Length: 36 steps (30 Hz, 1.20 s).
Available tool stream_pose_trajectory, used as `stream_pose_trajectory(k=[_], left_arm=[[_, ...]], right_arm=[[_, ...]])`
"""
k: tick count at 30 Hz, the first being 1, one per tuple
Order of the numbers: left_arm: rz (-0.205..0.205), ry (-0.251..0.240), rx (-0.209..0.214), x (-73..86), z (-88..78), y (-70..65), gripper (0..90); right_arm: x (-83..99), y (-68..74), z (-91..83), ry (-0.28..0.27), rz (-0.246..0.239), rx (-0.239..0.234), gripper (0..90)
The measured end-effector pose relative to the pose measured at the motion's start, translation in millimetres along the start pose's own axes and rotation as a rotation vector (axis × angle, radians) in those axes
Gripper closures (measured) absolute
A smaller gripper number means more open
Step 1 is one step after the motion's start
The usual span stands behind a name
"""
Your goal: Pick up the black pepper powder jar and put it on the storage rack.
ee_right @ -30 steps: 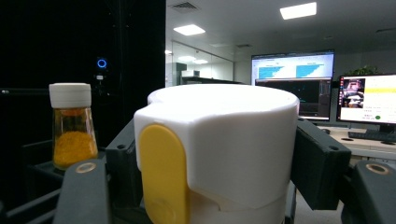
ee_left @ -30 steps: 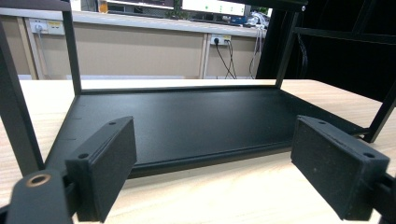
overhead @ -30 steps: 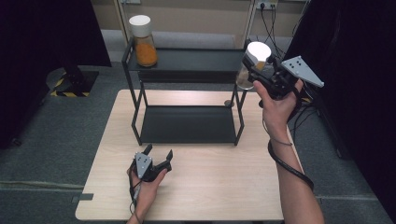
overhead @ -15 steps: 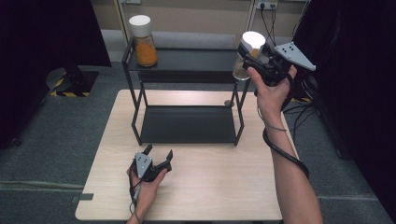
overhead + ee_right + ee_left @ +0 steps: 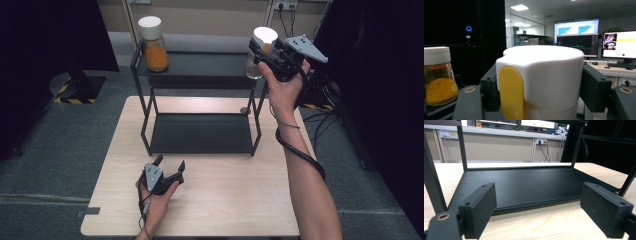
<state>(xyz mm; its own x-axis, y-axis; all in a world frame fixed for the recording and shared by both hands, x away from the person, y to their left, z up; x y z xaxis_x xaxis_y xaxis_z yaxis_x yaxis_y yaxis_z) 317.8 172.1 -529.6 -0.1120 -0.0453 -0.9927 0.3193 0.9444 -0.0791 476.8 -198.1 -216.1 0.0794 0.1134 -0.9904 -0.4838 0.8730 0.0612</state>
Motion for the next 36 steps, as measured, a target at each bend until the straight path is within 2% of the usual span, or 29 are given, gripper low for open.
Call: stream_pose_trajectory(k=[20, 36], left_arm=[[0.009, 0.0, 0.002, 0.1, -0.3, -0.5, 13.0], [0.013, -0.001, 0.002, 0.2, -0.3, -0.8, 12.4]], right_arm=[[-10.1, -0.3, 25.2, 0.015, -0.009, 0.025, 31.0], [-1.3, -5.4, 40.5, 0.034, 0.006, 0.044, 31.0]])
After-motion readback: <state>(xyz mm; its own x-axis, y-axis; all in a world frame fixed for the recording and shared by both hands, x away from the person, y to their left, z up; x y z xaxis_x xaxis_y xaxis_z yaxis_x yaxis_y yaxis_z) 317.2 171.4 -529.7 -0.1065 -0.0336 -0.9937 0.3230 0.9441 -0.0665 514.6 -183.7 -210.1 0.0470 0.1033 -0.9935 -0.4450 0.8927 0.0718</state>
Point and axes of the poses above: each handheld gripper's, and its own axes: z roughly forward along the jaws, x roughly out of its underside, y roughly to its left, the point moved 10 cm from there along z, roughly forward along the jaws, and after that the axes turned 2 degrees about z, right-handed, at the moved point
